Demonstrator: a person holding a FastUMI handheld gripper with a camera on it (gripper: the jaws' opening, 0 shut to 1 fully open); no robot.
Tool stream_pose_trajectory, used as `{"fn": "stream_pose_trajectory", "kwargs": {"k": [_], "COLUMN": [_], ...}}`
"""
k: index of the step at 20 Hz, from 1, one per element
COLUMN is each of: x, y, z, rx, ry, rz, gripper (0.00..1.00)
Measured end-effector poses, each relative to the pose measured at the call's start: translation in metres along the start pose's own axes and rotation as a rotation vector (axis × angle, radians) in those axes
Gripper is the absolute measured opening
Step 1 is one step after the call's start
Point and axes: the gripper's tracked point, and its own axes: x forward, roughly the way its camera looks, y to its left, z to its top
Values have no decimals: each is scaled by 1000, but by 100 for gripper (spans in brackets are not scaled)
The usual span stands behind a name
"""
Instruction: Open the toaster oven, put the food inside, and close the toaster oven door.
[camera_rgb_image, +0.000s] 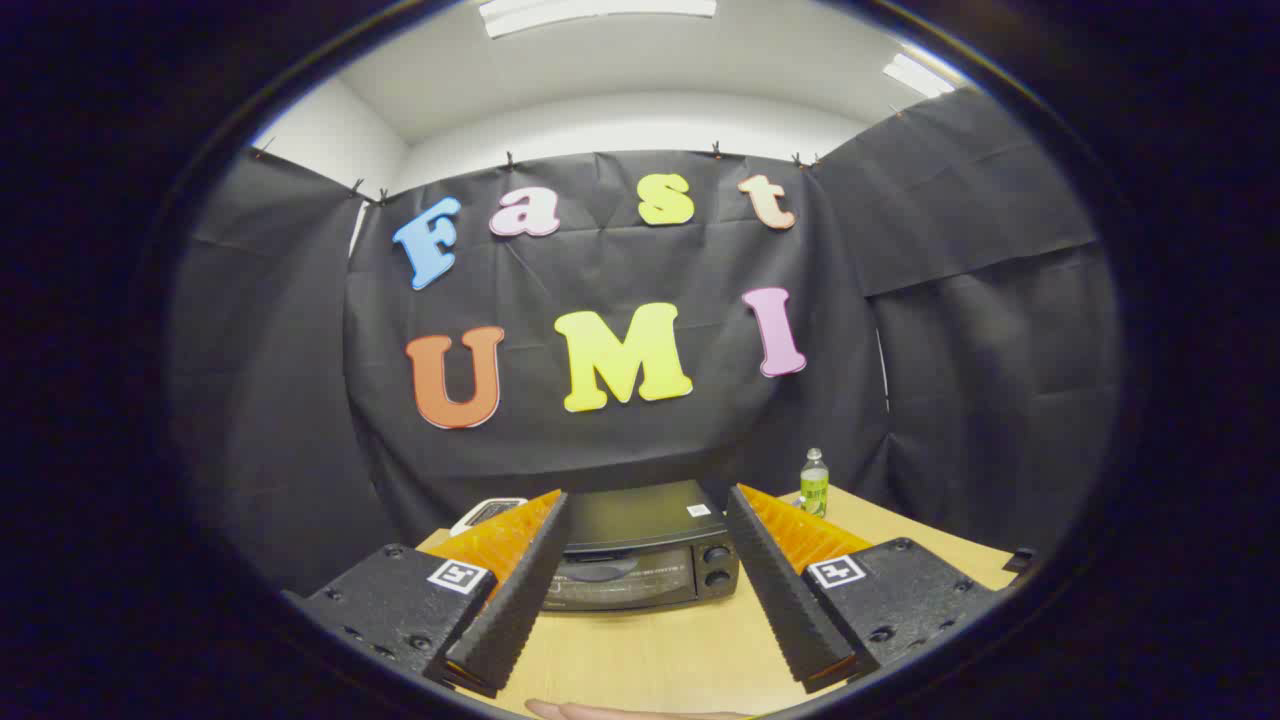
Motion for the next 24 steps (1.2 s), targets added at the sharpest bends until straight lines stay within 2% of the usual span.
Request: {"fn": "stream_pose_trajectory", "kwargs": {"k": [14, 20, 24], "x": [26, 68, 117], "y": [31, 38, 40], "z": [-31, -64, -100], "rx": [-69, -64, -46], "ry": [22, 62, 81], "rz": [41, 59, 48], "gripper": [100, 100, 100]}}
